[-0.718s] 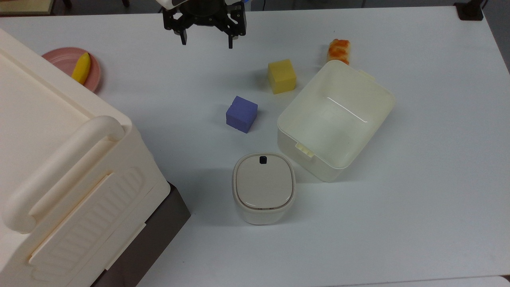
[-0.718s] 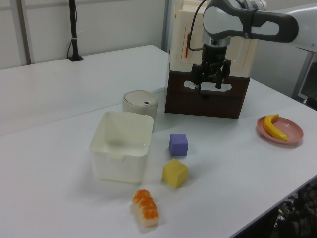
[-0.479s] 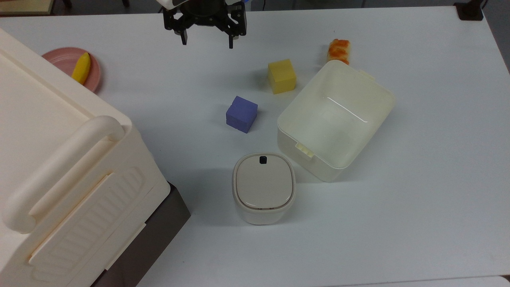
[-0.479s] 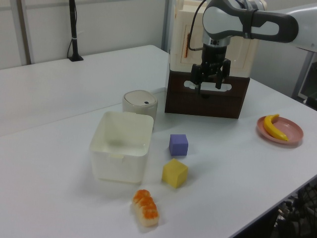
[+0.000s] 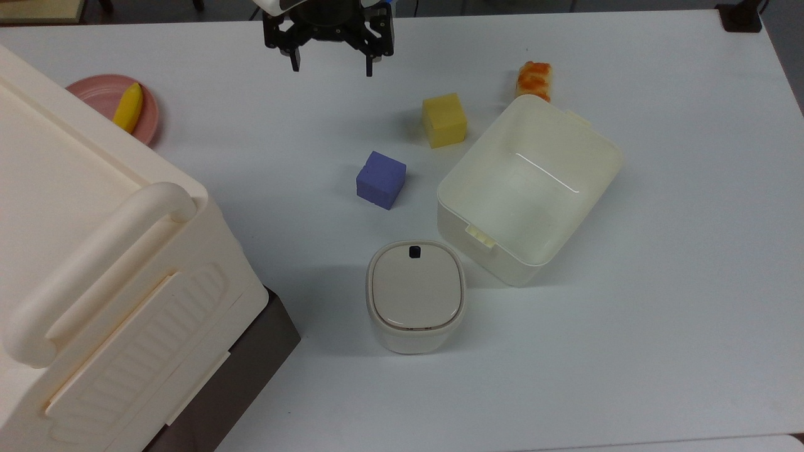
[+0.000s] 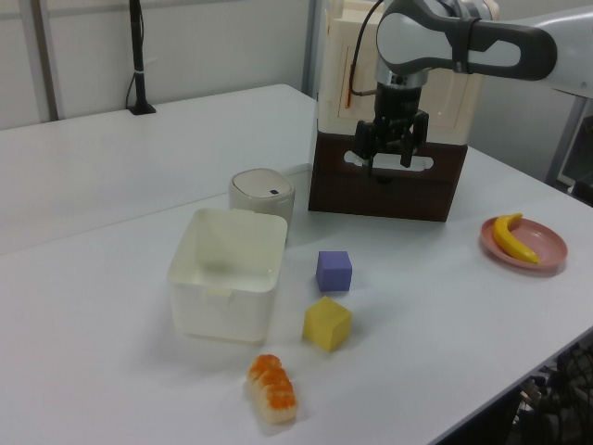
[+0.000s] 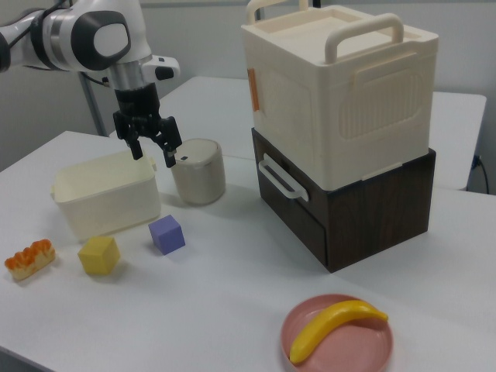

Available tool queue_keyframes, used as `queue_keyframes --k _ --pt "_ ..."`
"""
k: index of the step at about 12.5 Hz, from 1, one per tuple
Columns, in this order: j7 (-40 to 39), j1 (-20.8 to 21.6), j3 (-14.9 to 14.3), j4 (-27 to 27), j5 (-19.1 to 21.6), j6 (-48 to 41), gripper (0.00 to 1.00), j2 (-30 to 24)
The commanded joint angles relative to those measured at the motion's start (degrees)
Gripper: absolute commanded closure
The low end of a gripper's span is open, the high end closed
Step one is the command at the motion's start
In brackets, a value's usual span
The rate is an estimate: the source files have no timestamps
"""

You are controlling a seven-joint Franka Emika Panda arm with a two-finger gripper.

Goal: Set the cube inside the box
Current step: 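Move the open gripper toward the yellow cube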

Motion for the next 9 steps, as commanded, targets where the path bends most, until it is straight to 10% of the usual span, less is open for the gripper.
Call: queue_keyframes --k 1,9 --pt "-1.86 0.60 -0.06 -0.22 0.57 -1.37 0.00 -0.50" --pt "-4.32 4.28 -0.24 -0.92 0.66 -1.81 0.00 -0.93"
